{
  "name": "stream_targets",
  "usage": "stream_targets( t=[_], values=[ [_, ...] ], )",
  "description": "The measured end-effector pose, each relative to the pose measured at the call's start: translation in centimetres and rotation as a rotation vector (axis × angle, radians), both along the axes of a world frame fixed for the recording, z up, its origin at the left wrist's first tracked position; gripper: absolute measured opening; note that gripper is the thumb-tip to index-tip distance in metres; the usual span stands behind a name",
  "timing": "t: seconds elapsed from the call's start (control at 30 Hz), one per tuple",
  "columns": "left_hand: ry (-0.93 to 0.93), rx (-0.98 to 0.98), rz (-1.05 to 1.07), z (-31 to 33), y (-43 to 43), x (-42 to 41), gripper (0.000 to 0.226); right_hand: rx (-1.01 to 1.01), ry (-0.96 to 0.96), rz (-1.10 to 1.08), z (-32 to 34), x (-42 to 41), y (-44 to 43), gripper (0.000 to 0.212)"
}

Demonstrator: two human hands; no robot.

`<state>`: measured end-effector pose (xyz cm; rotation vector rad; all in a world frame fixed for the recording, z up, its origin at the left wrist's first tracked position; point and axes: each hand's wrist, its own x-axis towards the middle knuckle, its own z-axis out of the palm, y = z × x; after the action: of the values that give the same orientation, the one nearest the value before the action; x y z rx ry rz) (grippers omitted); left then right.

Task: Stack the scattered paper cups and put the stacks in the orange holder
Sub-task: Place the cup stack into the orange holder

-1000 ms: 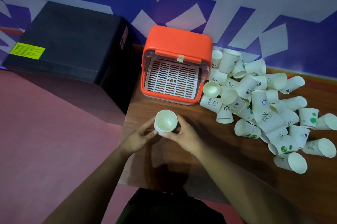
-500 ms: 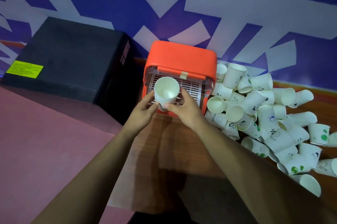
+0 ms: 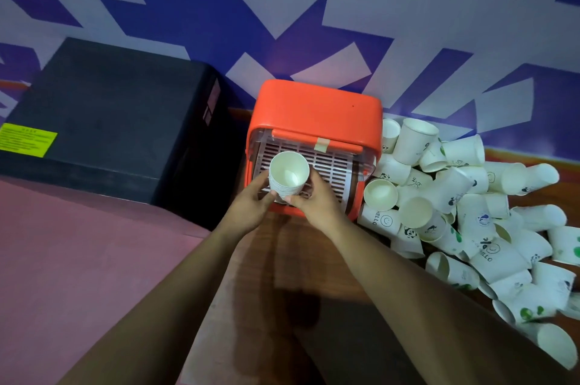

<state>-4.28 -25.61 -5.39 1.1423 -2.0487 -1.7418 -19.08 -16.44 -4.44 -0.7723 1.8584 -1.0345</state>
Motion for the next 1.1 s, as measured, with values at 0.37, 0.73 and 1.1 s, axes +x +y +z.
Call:
stream_targets(
  t=[0.37, 0.73, 1.1],
  values=[
    [0.070, 0.041, 0.136, -0.4, -1.5, -2.1, 0.045, 0.012, 0.003, -0.074, -1.7, -1.1, -3.3, 0.061],
    [0.127, -0.005, 0.138, -2.3, -3.0, -3.4, 0.043, -0.010, 0.016, -0.147, -3.8, -2.4, -5.3, 0.039],
    [0.037, 0.037, 0.195, -2.5, -2.3, -2.1, 0.036, 0.000, 0.139, -0.138, -3.2, -1.9, -3.9, 0.056]
  ],
)
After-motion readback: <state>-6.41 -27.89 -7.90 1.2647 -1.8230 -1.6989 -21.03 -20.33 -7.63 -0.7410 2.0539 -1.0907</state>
